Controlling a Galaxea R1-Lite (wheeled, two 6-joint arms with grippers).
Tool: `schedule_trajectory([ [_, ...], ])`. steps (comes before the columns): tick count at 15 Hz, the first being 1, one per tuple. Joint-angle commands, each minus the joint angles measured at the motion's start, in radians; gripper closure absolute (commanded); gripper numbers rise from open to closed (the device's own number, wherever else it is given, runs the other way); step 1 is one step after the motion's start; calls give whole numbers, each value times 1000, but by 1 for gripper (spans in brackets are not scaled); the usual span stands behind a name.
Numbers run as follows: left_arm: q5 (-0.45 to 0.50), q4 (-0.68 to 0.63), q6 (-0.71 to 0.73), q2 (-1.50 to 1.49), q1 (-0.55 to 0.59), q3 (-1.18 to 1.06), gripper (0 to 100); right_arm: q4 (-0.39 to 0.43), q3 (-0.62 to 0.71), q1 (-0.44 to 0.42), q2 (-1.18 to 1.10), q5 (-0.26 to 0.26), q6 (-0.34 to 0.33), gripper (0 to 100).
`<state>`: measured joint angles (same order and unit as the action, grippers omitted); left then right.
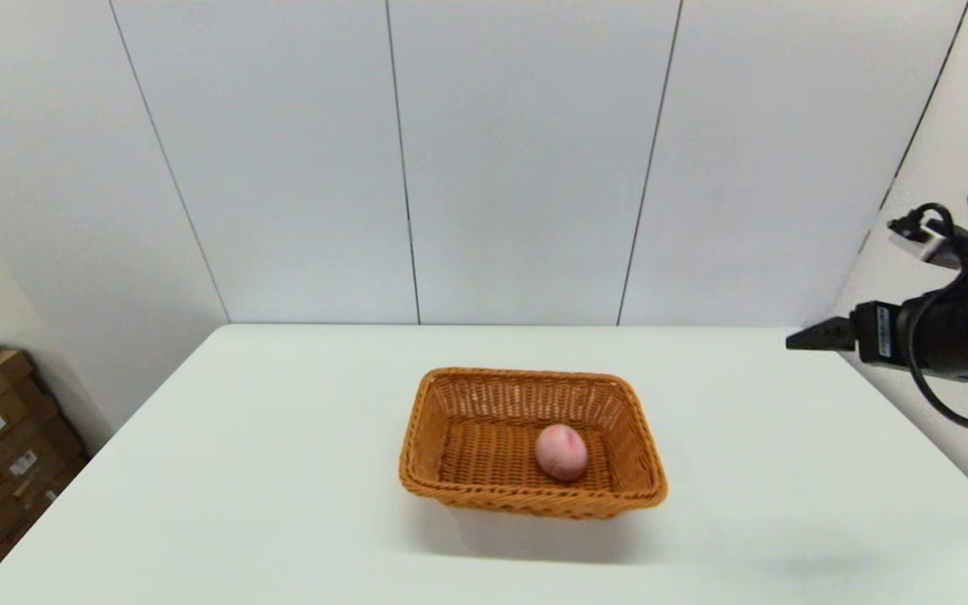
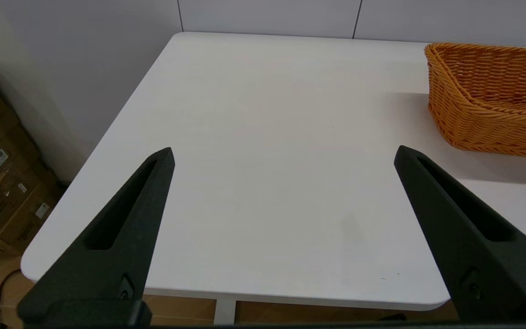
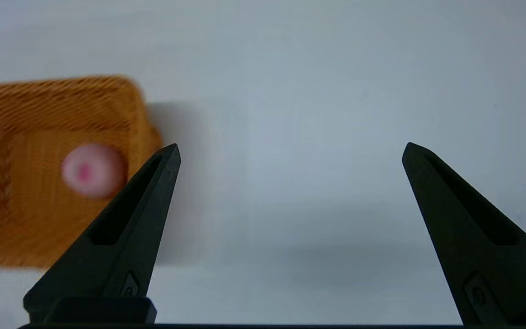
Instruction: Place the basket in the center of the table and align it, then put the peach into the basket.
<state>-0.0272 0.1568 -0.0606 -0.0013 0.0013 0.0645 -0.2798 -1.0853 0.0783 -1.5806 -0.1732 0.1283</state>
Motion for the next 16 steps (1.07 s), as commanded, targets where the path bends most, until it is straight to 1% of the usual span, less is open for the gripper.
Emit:
schedule_trajectory([
  [1, 0, 1, -1, 0, 0, 0, 0, 28, 374, -45, 557, -40, 5, 0],
  [2, 0, 1, -1, 0, 0, 0, 0, 30, 433, -49, 673, -42, 5, 0],
  [3, 0, 1, -1, 0, 0, 0, 0, 30, 490, -48, 791, -32, 2, 0],
  [4, 0, 1, -1, 0, 0, 0, 0, 34, 545, -41, 915, -3, -4, 0],
  [5, 0, 1, -1, 0, 0, 0, 0, 39, 587, -41, 1022, 17, 4, 0],
  [7, 0, 1, -1, 0, 0, 1, 0, 28, 683, -51, 1235, 29, -3, 0],
  [8, 0, 1, -1, 0, 0, 0, 0, 36, 722, -54, 1282, 58, -3, 0],
  [9, 0, 1, -1, 0, 0, 0, 0, 42, 762, -54, 1328, 107, -1, 0],
  [10, 0, 1, -1, 0, 0, 0, 0, 51, 803, -64, 1377, 124, -3, 0],
  [11, 0, 1, -1, 0, 0, 0, 0, 60, 851, -77, 1426, 126, -9, 0],
  [12, 0, 1, -1, 0, 0, 0, 0, 48, 895, -83, 1475, 127, -32, 0],
  [14, 0, 1, -1, 0, 0, 0, 0, 68, 953, -80, 1519, 132, -36, 0],
  [16, 0, 1, -1, 0, 0, 0, 0, 67, 976, -81, 1578, 144, -50, 0],
])
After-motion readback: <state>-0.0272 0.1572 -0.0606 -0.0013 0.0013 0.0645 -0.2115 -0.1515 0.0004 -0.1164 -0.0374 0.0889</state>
